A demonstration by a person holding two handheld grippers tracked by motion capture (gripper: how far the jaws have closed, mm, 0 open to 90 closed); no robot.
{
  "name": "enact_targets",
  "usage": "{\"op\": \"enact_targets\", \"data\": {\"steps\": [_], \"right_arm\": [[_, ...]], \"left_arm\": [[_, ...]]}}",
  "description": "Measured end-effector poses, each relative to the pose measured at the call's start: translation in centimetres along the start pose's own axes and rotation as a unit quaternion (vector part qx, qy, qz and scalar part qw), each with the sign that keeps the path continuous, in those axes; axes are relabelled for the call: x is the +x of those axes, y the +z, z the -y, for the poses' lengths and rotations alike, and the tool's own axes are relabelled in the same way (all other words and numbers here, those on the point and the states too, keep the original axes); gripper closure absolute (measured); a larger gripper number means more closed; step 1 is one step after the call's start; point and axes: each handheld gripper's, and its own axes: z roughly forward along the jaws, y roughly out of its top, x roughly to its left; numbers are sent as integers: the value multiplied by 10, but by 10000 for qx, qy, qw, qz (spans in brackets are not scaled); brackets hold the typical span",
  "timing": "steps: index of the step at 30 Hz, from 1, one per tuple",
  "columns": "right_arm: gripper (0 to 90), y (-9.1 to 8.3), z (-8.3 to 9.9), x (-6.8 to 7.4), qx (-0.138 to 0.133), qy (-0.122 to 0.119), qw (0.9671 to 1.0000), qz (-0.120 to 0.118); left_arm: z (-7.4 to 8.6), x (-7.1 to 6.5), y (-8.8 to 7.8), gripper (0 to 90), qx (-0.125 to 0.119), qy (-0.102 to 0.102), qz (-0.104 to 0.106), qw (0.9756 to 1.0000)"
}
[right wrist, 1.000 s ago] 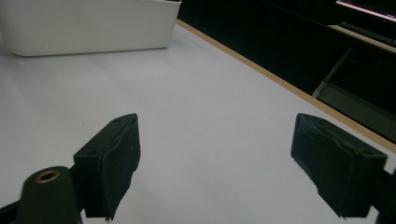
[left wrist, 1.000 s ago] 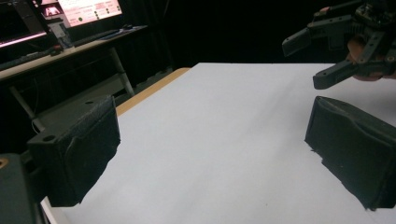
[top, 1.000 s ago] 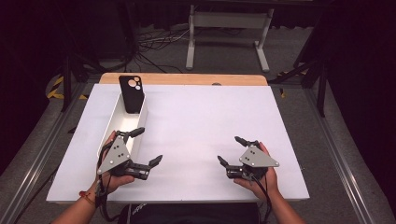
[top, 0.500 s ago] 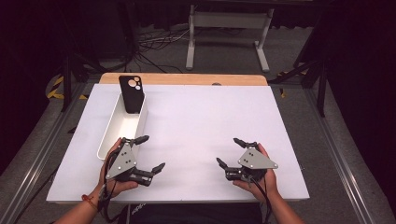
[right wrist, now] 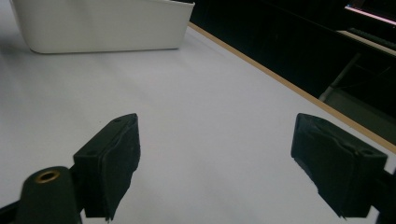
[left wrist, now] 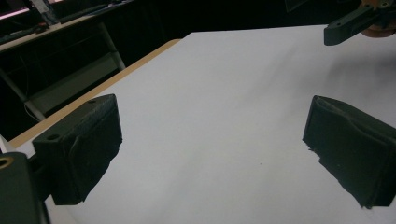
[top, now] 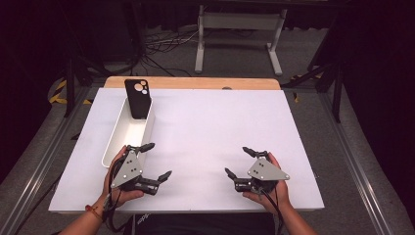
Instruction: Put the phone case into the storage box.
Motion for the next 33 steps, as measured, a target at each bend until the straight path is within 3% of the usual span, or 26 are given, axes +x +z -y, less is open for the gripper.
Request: {"op": "enact_targets", "data": {"steps": [3, 15, 33], "right_arm": [[167, 0, 0, 0, 11, 10, 10000, 4], [167, 0, -3, 4, 15, -46, 10000, 66], [166, 1, -1, 3, 27, -26, 10000, -9]], "left_arm": [[0, 0, -1, 52, -34, -60, 22, 10000], [-3, -4, -5, 55, -93, 73, 50, 9999], [-4, -6, -2, 56, -14, 107, 110, 9999]]}}
